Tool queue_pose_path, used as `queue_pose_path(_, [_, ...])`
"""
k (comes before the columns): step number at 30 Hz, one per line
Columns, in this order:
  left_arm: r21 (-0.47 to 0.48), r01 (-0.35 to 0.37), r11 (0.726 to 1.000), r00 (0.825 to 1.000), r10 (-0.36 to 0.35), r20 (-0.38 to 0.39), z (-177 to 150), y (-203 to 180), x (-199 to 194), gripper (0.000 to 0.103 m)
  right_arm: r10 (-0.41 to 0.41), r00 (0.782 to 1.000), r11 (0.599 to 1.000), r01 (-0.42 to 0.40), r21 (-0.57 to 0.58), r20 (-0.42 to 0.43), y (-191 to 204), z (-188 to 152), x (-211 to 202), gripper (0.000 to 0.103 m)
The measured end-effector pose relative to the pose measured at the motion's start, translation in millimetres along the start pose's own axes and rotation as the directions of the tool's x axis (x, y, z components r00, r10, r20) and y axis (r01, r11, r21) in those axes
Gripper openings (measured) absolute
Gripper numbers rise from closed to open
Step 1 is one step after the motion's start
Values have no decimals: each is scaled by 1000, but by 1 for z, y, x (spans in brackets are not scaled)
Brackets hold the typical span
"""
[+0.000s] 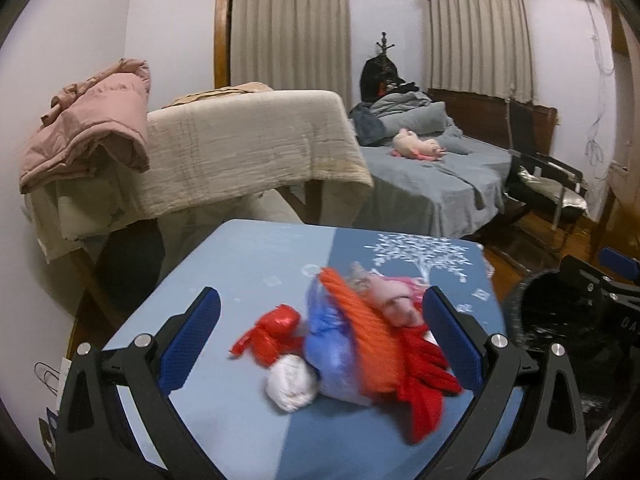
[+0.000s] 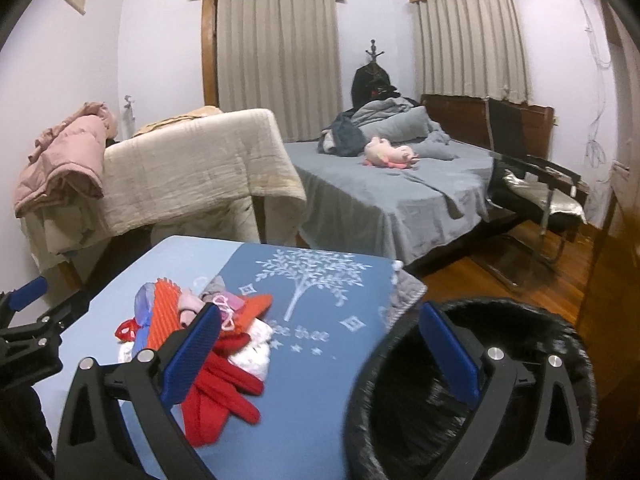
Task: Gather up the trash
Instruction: 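Reach into the pile and grasp the pink cloth with the right gripper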
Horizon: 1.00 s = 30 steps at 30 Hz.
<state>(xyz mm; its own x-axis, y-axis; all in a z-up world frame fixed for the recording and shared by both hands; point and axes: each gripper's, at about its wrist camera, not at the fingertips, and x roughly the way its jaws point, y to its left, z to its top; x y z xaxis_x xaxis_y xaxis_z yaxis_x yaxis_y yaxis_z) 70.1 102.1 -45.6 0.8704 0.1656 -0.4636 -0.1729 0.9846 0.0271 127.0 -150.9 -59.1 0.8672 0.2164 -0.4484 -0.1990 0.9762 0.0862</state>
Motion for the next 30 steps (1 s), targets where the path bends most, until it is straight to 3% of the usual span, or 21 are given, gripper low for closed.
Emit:
queue_pose_path(8, [-15, -29, 999, 999, 29, -18, 0, 20, 42, 98, 79, 994, 997, -80, -13, -78, 24, -1, 64, 88])
queue_pose_path(12, [-9, -34, 999, 999, 34, -30, -1, 24, 56, 98, 119, 986, 992, -123, -31, -118, 35, -4, 86, 77])
queue_pose_path(21, [-8, -56, 998, 997, 55, -52, -6, 41, 78, 96, 260, 955, 962, -269, -52, -147, 68, -6, 97, 54])
queue_pose_path(30, [-13, -50, 999, 996, 49, -74, -11, 49, 85, 95, 314, 930, 940, -333, -79, -193, 93, -14, 109, 36])
